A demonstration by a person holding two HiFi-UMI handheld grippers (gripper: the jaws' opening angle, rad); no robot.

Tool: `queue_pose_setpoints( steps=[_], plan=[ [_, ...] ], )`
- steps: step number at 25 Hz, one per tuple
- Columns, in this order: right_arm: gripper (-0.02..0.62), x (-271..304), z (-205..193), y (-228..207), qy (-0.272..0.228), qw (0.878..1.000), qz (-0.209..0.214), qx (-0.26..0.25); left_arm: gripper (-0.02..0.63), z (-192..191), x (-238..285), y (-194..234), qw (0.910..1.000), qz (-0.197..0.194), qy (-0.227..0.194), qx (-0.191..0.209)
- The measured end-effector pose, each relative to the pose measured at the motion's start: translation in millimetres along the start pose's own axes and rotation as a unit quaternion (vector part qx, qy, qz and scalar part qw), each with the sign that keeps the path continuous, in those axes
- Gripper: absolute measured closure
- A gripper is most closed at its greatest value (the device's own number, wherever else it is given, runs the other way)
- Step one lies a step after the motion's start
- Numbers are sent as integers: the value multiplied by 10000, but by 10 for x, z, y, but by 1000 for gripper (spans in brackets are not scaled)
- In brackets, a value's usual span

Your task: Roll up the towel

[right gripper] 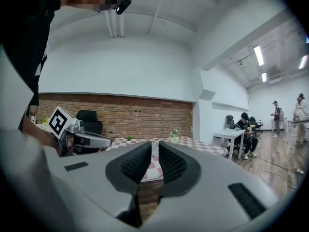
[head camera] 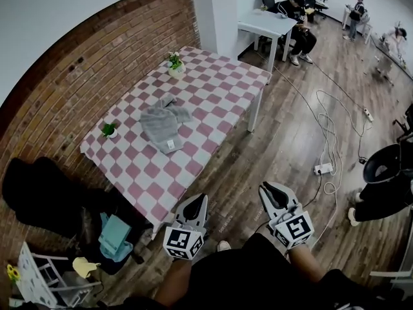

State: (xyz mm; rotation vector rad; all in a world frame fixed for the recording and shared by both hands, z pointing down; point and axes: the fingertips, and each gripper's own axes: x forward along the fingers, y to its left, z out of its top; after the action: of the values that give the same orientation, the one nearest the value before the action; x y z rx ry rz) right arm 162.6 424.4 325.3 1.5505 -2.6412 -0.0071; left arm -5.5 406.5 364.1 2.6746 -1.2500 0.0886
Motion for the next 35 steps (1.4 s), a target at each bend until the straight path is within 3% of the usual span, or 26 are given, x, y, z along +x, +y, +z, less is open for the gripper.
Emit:
queue_pose_setpoints(
  steps=[5,8,11,14,16,20,25,30,35],
  plan=[
    [538,350,-122,97,186,9993,323,-41,614,-86,22,272,9997,174,147,-32],
    [445,626,-183,87,228,9984,509,-41,606,-85,74,457,9993,347,105,-18],
    [360,920,-224,-19,368,9976,572,-84,486,-51,211,675,9982,582,84,81],
    [296,1259,-217,-179,344,9972,661,-113,317,-16,379,960,9957,926,84,47],
    [277,1503,-199,-291,248,9966,782,-90,259,-8,494,1148,9932,1161,121,-43],
    [270,1948,-155,-501,354,9926,1143,-191,261,0,737,1422,9882,1502,263,-133],
    [270,2474,-107,-757,245,9878,1520,-244,264,-48,1045,1680,9826,1769,566,36],
    [270,2856,-245,-956,260,9823,1831,-289,284,-313,1349,1914,9757,1905,1078,92],
    [272,3087,-397,-1109,692,9742,2125,-314,295,-639,1576,2117,9677,1904,1654,-38]
  ],
)
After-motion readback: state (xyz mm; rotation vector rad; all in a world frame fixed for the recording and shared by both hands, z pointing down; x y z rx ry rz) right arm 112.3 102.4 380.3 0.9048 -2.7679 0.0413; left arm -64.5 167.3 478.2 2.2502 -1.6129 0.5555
